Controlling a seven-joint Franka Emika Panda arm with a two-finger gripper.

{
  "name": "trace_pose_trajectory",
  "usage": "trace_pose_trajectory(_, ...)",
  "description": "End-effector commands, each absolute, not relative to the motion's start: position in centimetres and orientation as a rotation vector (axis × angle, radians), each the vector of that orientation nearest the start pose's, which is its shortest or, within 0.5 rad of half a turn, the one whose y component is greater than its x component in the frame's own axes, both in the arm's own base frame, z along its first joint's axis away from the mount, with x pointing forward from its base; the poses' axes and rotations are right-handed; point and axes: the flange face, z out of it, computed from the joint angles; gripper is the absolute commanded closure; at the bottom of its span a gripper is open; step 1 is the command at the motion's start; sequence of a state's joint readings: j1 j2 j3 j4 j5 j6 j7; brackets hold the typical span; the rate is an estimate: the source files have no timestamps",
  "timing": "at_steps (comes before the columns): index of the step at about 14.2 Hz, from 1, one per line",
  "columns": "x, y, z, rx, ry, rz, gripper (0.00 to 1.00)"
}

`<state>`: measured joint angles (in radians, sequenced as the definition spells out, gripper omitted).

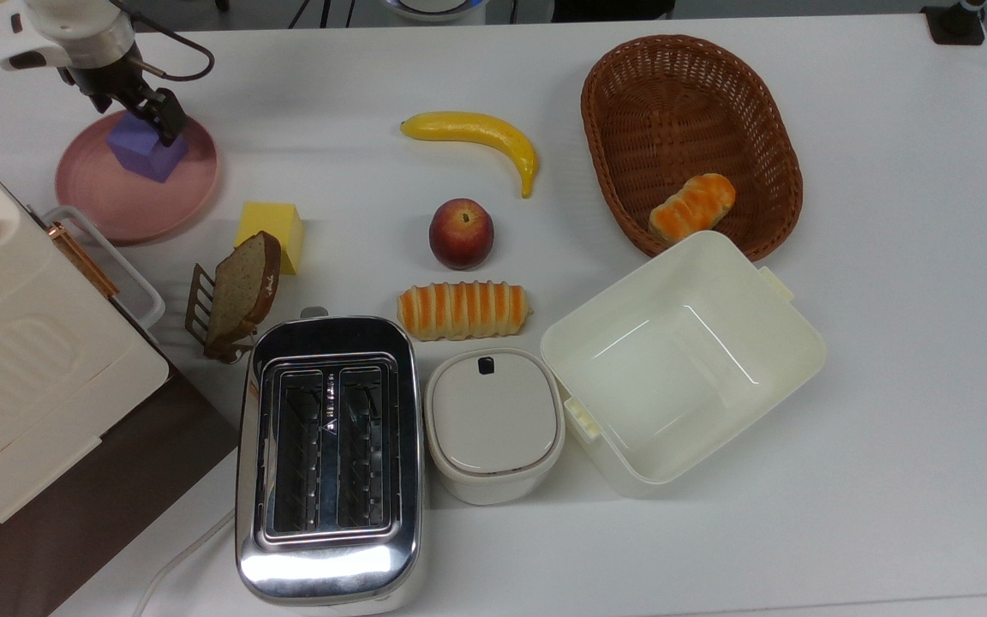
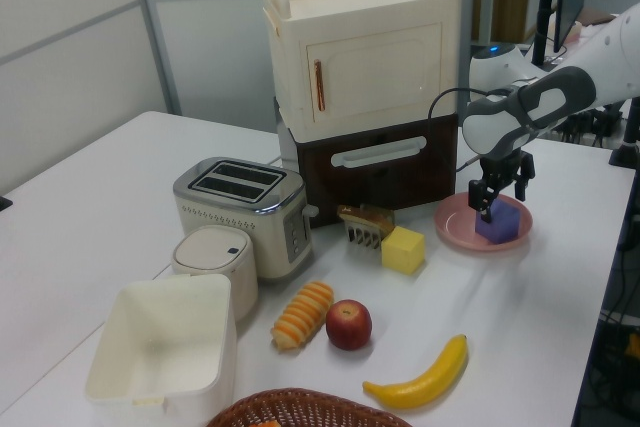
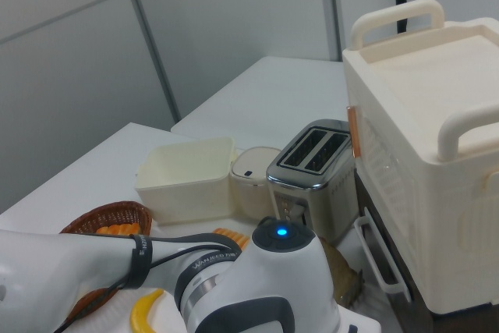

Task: Put the purple cube on the table
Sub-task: 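Close the gripper on the purple cube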

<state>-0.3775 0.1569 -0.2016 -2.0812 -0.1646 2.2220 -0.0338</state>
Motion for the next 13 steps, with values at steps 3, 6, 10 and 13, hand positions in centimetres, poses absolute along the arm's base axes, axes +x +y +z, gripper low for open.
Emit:
trace_pose_trajectory(3, 47.16, -31.31, 34.82, -3.229, 0.665, 0.115, 0.34)
trace_pose_trajectory(6, 47.22, -31.34, 34.90, -3.231, 0.662, 0.111, 0.75)
trace_pose_trajectory(10, 47.21, -31.34, 34.98, -3.233, 0.655, 0.109, 0.85)
trace_pose_trajectory(13, 47.38, -31.05, 35.43, -3.235, 0.647, 0.101, 0.85)
